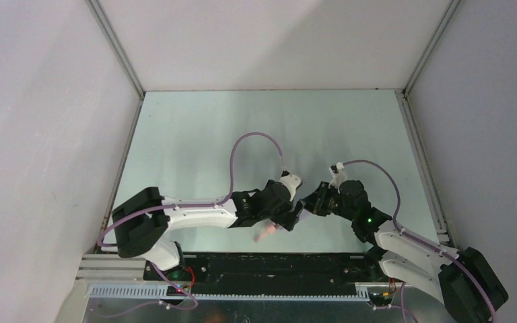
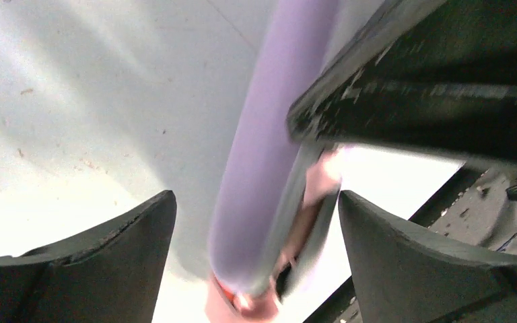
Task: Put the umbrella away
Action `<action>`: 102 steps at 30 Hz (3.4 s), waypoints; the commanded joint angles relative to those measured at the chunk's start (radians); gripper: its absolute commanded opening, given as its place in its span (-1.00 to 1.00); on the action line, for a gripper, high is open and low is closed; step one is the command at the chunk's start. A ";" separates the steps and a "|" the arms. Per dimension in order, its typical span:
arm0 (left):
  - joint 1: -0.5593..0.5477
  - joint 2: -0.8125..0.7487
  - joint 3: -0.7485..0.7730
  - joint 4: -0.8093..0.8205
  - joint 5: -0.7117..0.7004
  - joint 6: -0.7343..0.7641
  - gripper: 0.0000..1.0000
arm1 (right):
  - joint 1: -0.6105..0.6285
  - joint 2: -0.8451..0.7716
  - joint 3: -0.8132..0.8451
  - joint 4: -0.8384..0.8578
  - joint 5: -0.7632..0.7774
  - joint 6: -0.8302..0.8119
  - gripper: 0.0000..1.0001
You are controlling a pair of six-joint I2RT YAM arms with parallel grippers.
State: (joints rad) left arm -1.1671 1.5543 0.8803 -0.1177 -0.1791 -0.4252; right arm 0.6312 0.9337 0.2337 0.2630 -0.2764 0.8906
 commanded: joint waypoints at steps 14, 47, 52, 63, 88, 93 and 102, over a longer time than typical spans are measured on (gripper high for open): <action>-0.017 -0.039 -0.202 0.300 -0.013 0.103 0.52 | -0.020 0.003 0.022 0.021 -0.039 0.012 -1.00; 0.085 -0.264 -0.261 0.385 0.141 -0.015 0.94 | -0.006 -0.026 0.030 -0.038 -0.039 0.004 -1.00; 0.118 -0.258 -0.230 0.310 0.130 0.018 0.91 | -0.006 0.000 0.031 -0.006 -0.055 0.005 -1.00; 0.121 -0.061 -0.153 0.355 0.141 0.039 0.86 | -0.006 0.002 0.031 -0.002 -0.058 0.003 -1.00; 0.014 0.272 0.011 0.110 -0.070 -0.010 -0.82 | -0.138 -0.045 0.036 -0.077 -0.101 0.086 -1.00; 0.014 0.258 -0.013 0.163 -0.079 -0.034 -0.91 | -0.176 -0.065 0.045 -0.113 -0.115 0.050 -1.00; -0.011 0.202 -0.104 0.279 -0.163 -0.067 -1.00 | -0.042 -0.070 0.047 -0.171 -0.173 0.125 -1.00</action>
State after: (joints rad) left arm -1.1683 1.7191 0.8597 0.2638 -0.2150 -0.4644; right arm 0.4808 0.8993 0.2386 0.1257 -0.2932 0.9390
